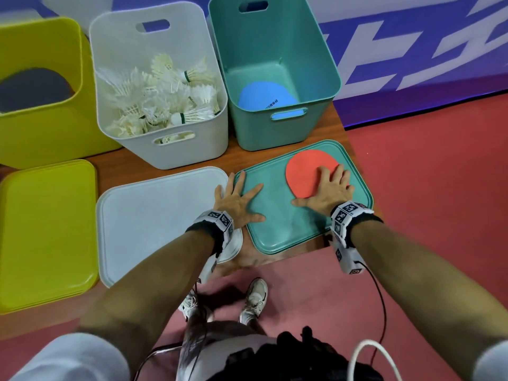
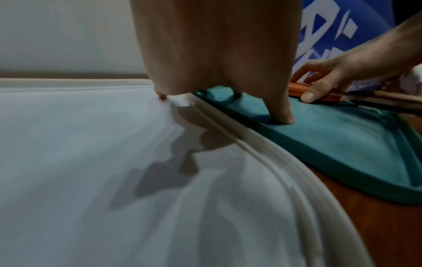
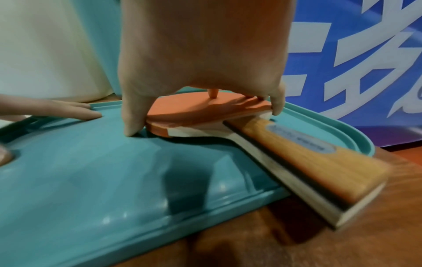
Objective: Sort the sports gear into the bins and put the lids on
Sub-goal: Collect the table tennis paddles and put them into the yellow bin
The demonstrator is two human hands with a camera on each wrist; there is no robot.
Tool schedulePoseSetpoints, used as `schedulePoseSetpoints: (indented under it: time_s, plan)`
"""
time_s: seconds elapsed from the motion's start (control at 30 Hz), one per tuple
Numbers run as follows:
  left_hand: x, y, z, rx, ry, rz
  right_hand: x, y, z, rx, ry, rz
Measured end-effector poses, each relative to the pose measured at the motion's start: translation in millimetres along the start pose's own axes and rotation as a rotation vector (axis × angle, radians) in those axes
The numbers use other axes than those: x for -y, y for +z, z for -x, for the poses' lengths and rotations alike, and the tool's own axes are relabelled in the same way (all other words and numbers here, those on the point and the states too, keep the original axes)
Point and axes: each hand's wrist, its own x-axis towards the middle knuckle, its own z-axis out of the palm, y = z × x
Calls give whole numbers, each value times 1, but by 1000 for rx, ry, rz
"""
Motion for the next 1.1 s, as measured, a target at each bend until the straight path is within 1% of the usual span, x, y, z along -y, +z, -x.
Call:
schedulePoseSetpoints:
  time_s: [0.1,0.17,0.3,0.43,0.63,0.77,0.83,0.93,1.0,1.1]
  plan:
    - [1,1,-1,3,-1,31,6,2,4,5,13,-16]
    - [2,2,-2,3,2,40,8,5,6,-21,4,-22]
    - [9,1,-2,11,24,34,1,11,14,-35,-50,-5]
    - [20,0,-2,-1,49,9,-18,16,24,-36,-128,83]
    - [20,4,-4,-65,57,32,-22,20,40,16,-326,189]
    - [21,-1,-1,-36,67,28,-3,25,44,60,-582,308]
    - [18,-4,0,-3,71,-16,7,28,45,57,-635,346]
    - [10,-8,2,33,77,-74,9,29,47,45,-588,337]
    - [2,-9,4,48,117,-122,2,30,48,46,-526,314]
    - [-9,-5,7,59,177,-188,-11,31,49,87,-422,293]
